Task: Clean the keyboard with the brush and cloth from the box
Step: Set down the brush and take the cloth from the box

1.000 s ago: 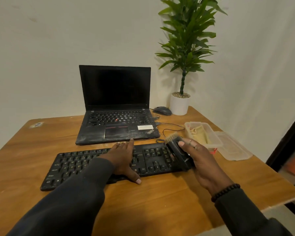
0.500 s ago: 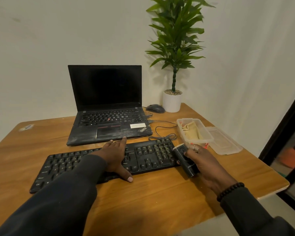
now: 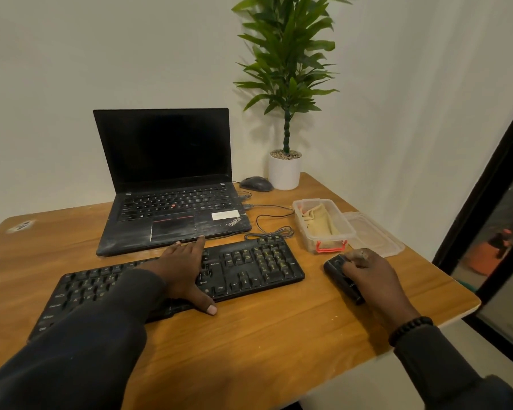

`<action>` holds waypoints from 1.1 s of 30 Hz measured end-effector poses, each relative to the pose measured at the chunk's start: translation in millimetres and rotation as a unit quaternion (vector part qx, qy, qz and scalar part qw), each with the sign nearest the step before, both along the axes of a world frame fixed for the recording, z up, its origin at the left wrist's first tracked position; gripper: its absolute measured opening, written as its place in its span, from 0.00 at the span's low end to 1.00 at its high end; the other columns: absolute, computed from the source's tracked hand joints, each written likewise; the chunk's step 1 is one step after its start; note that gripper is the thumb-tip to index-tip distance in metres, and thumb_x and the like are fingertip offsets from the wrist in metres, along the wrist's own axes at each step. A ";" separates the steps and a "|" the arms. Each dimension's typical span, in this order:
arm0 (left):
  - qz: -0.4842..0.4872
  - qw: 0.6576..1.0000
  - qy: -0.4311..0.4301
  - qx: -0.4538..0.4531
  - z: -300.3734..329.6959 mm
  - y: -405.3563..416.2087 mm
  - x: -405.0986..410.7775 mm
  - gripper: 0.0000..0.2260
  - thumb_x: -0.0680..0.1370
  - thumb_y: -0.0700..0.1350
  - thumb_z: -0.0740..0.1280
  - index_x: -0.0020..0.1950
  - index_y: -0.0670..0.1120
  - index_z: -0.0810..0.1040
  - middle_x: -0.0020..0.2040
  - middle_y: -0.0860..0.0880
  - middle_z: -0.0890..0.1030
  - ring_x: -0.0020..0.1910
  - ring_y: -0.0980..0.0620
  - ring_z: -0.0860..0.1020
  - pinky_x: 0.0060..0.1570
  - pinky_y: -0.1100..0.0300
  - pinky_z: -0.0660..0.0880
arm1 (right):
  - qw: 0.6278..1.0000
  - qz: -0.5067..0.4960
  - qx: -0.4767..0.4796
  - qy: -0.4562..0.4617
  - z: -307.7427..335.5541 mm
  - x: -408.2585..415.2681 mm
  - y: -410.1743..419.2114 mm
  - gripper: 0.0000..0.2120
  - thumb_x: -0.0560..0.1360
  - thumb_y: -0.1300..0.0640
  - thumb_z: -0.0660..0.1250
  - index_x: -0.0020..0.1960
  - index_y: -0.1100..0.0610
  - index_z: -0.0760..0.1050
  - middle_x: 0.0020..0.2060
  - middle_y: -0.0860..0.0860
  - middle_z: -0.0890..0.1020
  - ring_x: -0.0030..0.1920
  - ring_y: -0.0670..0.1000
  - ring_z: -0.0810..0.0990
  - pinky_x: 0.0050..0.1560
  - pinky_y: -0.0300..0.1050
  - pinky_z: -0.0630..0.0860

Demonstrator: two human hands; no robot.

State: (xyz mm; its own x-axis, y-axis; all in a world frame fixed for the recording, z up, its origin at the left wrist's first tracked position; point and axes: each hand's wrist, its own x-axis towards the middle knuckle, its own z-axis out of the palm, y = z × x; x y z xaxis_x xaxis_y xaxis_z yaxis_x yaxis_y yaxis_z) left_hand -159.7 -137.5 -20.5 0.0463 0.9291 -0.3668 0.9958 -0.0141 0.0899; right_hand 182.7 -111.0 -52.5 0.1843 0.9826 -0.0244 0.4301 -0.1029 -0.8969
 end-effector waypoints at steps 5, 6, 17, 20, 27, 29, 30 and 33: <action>-0.002 1.000 -0.001 0.000 -0.5 0.2 -1.2 0.68 0.59 0.72 0.73 0.80 0.44 0.32 0.82 0.42 0.45 0.80 0.41 0.44 0.78 0.48 0.42 | 0.998 -0.012 0.028 -0.058 -6.0 8.0 2.1 0.08 0.77 0.56 0.64 0.55 0.53 0.79 0.49 0.52 0.82 0.44 0.49 0.79 0.33 0.41 0.73; -0.002 1.000 -0.001 -0.002 0.9 -0.8 -0.2 0.68 0.59 0.72 0.73 0.80 0.44 0.32 0.82 0.42 0.45 0.80 0.41 0.44 0.77 0.48 0.42 | 0.996 -0.031 0.047 -0.067 -4.6 9.0 0.0 0.08 0.78 0.56 0.63 0.55 0.53 0.79 0.49 0.52 0.81 0.42 0.46 0.78 0.32 0.38 0.71; -0.034 0.998 0.046 -0.015 12.4 2.7 6.4 0.62 0.61 0.70 0.74 0.81 0.43 0.43 0.81 0.43 0.50 0.80 0.41 0.49 0.77 0.48 0.47 | 0.979 -0.010 0.187 -0.085 18.6 -14.2 -10.9 0.04 0.78 0.55 0.65 0.51 0.52 0.78 0.44 0.44 0.81 0.43 0.45 0.80 0.35 0.39 0.78; -0.036 0.997 0.064 -0.018 14.0 7.2 9.4 0.59 0.61 0.68 0.77 0.80 0.44 0.50 0.79 0.44 0.56 0.78 0.42 0.55 0.76 0.47 0.53 | 0.976 0.017 0.162 -0.145 22.8 -31.9 23.6 0.05 0.77 0.57 0.65 0.50 0.54 0.80 0.46 0.45 0.80 0.45 0.46 0.78 0.39 0.41 0.79; -0.009 0.996 0.083 -0.041 18.2 11.5 15.3 0.60 0.59 0.66 0.79 0.79 0.45 0.52 0.80 0.44 0.56 0.78 0.40 0.55 0.76 0.42 0.56 | 0.897 0.002 0.073 -0.436 38.7 -50.9 99.6 0.07 0.76 0.61 0.64 0.51 0.60 0.79 0.48 0.55 0.81 0.46 0.55 0.80 0.43 0.47 0.77; -0.004 0.995 0.088 -0.045 19.1 11.9 16.6 0.59 0.59 0.66 0.79 0.79 0.45 0.52 0.80 0.44 0.56 0.78 0.39 0.55 0.76 0.42 0.56 | 0.853 0.007 0.065 -0.519 48.3 -55.4 109.1 0.08 0.77 0.60 0.63 0.52 0.60 0.79 0.49 0.55 0.81 0.49 0.56 0.81 0.45 0.47 0.76; -0.003 0.995 0.088 -0.045 19.3 11.9 17.2 0.59 0.60 0.65 0.79 0.79 0.45 0.52 0.80 0.44 0.56 0.78 0.39 0.55 0.76 0.42 0.56 | 0.836 0.009 0.066 -0.545 52.4 -57.4 115.5 0.08 0.78 0.60 0.63 0.53 0.60 0.79 0.50 0.55 0.81 0.50 0.56 0.81 0.46 0.48 0.76; -0.003 0.995 0.087 -0.044 19.2 11.1 17.3 0.58 0.60 0.65 0.80 0.79 0.45 0.52 0.79 0.44 0.56 0.78 0.39 0.55 0.75 0.42 0.57 | 0.826 0.031 0.062 -0.559 56.7 -59.7 135.9 0.09 0.77 0.58 0.64 0.55 0.60 0.79 0.50 0.56 0.82 0.50 0.57 0.80 0.49 0.49 0.78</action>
